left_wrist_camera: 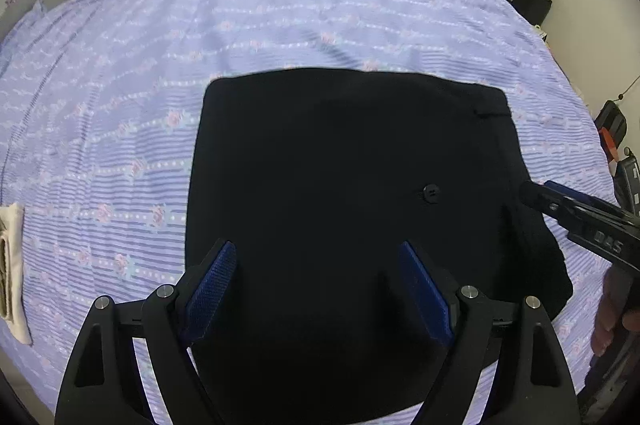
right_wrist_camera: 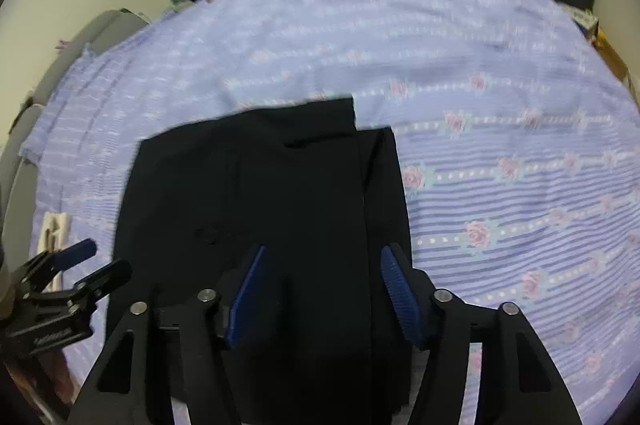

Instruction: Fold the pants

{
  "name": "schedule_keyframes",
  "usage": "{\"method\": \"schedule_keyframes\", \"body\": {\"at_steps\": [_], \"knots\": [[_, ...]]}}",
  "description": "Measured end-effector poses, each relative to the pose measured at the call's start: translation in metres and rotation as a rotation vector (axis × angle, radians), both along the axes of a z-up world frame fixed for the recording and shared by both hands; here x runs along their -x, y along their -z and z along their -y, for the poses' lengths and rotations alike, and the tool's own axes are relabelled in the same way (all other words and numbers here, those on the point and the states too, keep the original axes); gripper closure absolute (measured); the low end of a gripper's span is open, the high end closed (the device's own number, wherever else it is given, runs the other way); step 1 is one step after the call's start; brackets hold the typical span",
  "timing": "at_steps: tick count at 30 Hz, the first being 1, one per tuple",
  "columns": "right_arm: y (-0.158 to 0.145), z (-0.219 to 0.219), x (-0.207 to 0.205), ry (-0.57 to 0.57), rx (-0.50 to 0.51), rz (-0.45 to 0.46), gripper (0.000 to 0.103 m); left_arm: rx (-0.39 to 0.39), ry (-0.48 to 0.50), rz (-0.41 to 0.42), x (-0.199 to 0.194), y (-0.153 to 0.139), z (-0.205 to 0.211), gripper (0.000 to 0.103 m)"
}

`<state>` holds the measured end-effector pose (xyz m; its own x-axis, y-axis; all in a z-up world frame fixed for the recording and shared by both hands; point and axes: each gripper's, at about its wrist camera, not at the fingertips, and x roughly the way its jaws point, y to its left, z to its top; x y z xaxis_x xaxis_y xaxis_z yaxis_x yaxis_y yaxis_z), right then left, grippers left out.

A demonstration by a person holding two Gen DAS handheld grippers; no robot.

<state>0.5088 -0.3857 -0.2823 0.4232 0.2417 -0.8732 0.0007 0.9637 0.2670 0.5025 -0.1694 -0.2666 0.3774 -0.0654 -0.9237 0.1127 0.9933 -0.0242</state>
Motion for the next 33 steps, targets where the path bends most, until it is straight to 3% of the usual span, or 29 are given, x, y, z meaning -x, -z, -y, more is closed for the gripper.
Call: {"method": "schedule_keyframes", "body": {"at_steps": [4,6,10,13,16,19,21,23,25,28,32,33], "knots": [[0.024,0.002,-0.01,0.001,-0.036,-0.077,0.043,0.024,-0.01,-0.008,-0.001,0.001,-0.004,0.019],[0.022,-0.001,-0.007,-0.007,-0.046,-0.08,0.052,0.032,-0.008,-0.002,0.0,-0.001,-0.005,0.019],[-0.014,-0.004,0.011,-0.001,-0.08,0.041,0.066,0.049,-0.02,0.008,0.001,-0.005,-0.007,0.019],[-0.019,-0.006,0.01,-0.016,-0.17,0.055,0.067,0.066,-0.036,-0.001,-0.001,-0.005,-0.008,0.019],[-0.005,-0.009,-0.001,-0.027,-0.168,0.009,0.072,0.06,-0.031,-0.004,0.0,-0.005,-0.006,0.019],[0.012,-0.006,-0.011,0.022,-0.111,-0.064,0.096,0.043,-0.024,-0.006,0.002,-0.005,-0.003,0.019],[0.004,0.0,-0.005,0.044,-0.124,-0.039,0.096,0.048,-0.019,-0.001,0.004,-0.008,-0.002,0.019],[-0.011,0.002,0.003,0.04,-0.069,0.015,0.097,0.048,-0.015,0.006,0.005,-0.009,-0.002,0.019],[-0.015,0.01,0.006,0.046,-0.046,0.034,0.097,0.047,-0.011,0.004,0.005,-0.008,0.0,0.019],[0.008,0.019,-0.007,0.051,-0.036,-0.049,0.092,0.031,-0.013,-0.013,0.006,-0.004,0.003,0.019],[0.011,0.027,-0.004,0.093,0.028,-0.057,0.047,0.021,0.001,-0.013,0.011,-0.004,0.007,0.019],[0.006,0.03,0.0,0.117,0.036,-0.045,0.044,0.015,0.006,-0.01,0.013,-0.005,0.007,0.019]]}}
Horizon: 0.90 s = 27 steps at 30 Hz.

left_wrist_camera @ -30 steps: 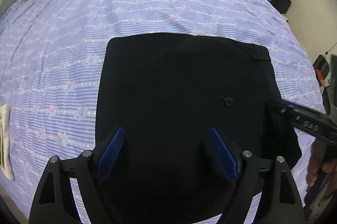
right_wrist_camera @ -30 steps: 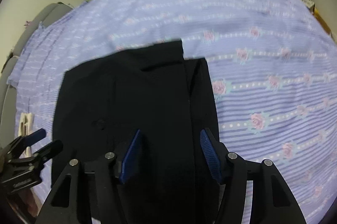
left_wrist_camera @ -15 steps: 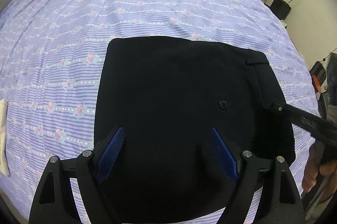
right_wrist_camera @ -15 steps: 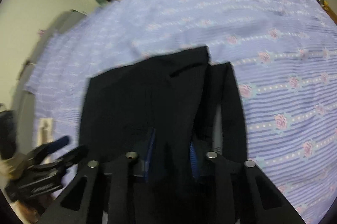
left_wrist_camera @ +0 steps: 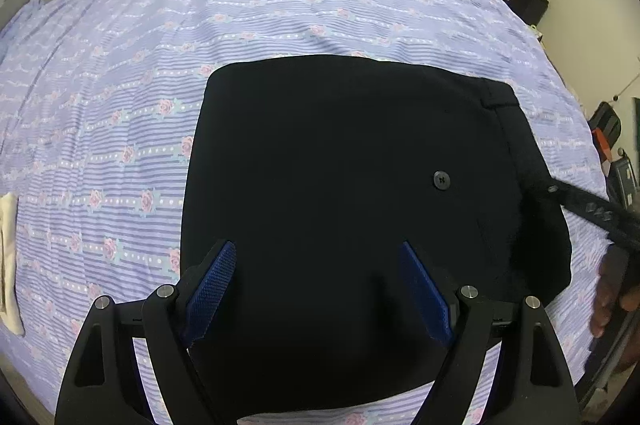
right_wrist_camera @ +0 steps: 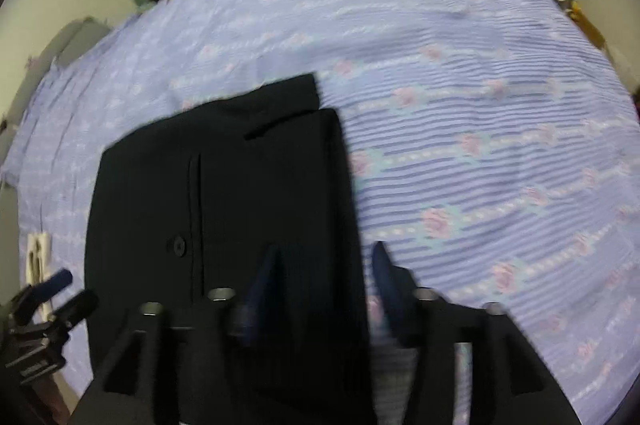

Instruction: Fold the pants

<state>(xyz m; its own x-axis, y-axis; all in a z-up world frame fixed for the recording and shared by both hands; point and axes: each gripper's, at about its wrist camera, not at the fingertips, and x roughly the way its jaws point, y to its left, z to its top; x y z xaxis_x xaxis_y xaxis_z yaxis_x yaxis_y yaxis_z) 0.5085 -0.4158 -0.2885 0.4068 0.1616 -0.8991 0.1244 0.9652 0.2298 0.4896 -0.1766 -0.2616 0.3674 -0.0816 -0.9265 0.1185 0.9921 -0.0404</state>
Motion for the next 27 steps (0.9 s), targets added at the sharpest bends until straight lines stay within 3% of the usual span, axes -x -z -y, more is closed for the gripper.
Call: {"method": "schedule_keyframes", "body": {"at_steps": [2,3,5,8,14,23,27], "knots": [[-0.012,0.008,0.014,0.049,0.046,0.023,0.042,-0.016,0.008,0.015,0.005,-0.004,0.0,0.019],[-0.02,0.011,0.024,0.052,0.032,0.048,0.041,-0.02,0.012,0.024,0.006,-0.006,-0.001,0.019],[-0.028,0.019,0.042,0.048,-0.03,0.076,0.029,-0.038,0.012,0.04,0.012,-0.009,-0.002,0.019],[-0.028,0.018,0.063,0.063,-0.064,0.095,0.027,-0.061,0.032,0.055,0.021,-0.011,0.001,0.019],[-0.001,0.008,0.055,0.074,-0.137,0.074,0.026,-0.141,0.082,0.065,0.032,-0.004,0.011,0.019],[0.049,0.016,0.025,0.081,-0.292,-0.017,0.026,-0.127,0.074,0.062,0.023,0.001,0.019,0.019],[0.06,0.024,0.027,0.042,-0.369,-0.006,0.026,-0.114,0.08,0.057,0.017,0.004,0.022,0.019]]}}
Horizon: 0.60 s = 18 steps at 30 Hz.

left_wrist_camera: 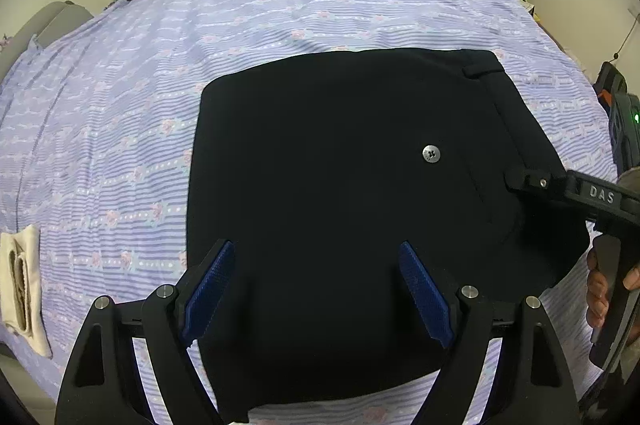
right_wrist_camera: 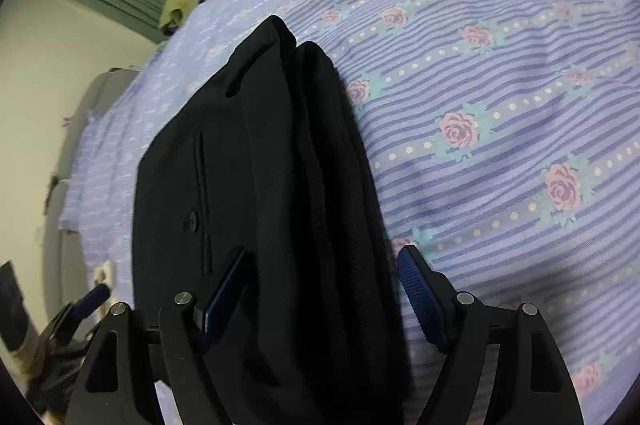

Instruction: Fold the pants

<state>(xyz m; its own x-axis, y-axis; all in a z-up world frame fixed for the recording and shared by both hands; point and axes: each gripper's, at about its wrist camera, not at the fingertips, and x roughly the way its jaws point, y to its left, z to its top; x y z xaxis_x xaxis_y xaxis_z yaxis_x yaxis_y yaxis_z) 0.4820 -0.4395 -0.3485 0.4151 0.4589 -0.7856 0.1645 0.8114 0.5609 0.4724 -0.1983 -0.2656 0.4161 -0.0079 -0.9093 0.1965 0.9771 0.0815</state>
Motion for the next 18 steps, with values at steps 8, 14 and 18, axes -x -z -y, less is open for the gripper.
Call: {"method": "schedule_keyframes", "body": {"at_steps": [8,14,18], "knots": [[0.01,-0.003,0.0,-0.089,-0.239,-0.028,0.025,0.03,0.005,-0.025,-0.006,0.009,0.006,0.019],[0.039,0.005,-0.027,-0.025,-0.394,-0.082,0.025,0.062,-0.016,-0.054,-0.011,0.014,0.002,0.019],[0.031,-0.002,-0.025,-0.049,-0.416,-0.068,0.025,0.098,-0.038,-0.069,-0.013,0.016,-0.001,0.019]]}}
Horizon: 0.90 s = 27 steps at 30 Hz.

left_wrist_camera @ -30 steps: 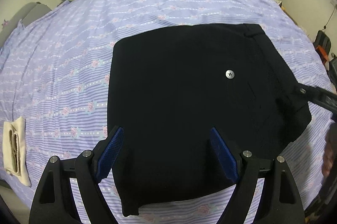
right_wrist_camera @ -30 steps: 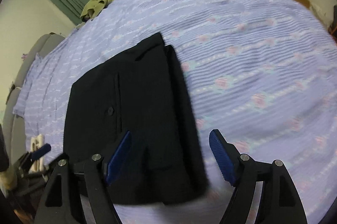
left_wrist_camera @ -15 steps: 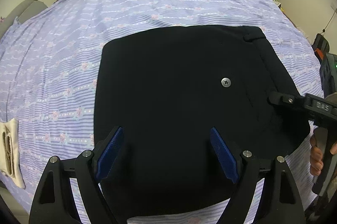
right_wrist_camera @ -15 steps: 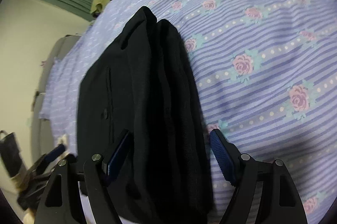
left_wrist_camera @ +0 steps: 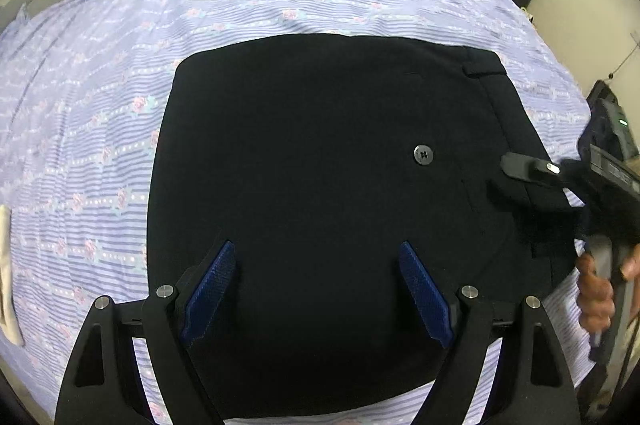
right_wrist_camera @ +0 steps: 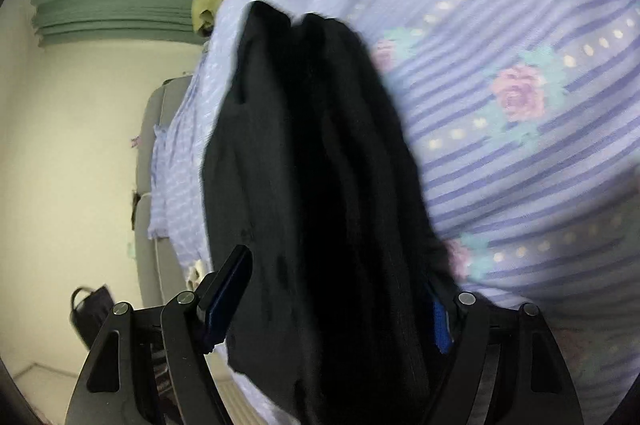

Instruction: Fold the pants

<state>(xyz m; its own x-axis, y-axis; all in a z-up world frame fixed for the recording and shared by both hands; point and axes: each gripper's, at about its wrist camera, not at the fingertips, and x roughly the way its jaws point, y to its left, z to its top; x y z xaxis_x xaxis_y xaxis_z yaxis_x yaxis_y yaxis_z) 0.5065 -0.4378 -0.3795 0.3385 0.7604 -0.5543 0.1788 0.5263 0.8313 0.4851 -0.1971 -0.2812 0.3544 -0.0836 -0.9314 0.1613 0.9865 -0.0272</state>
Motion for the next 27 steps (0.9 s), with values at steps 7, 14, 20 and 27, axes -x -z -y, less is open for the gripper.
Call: {"method": "schedule_keyframes", "body": {"at_steps": [7,14,20,27], "knots": [[-0.013,-0.027,-0.01,-0.01,0.097,-0.005,0.043,0.016,-0.052,0.002,-0.003,-0.003,-0.019,0.019],[-0.044,-0.063,-0.009,0.004,0.431,-0.005,0.066,0.026,-0.126,0.017,-0.003,-0.009,-0.066,0.019],[-0.07,-0.125,-0.009,-0.112,0.911,0.096,0.067,0.132,-0.178,0.015,-0.011,-0.006,-0.128,0.019],[-0.064,-0.12,-0.016,-0.125,0.966,0.085,0.067,0.357,-0.123,-0.054,-0.041,0.025,-0.152,0.02]]}}
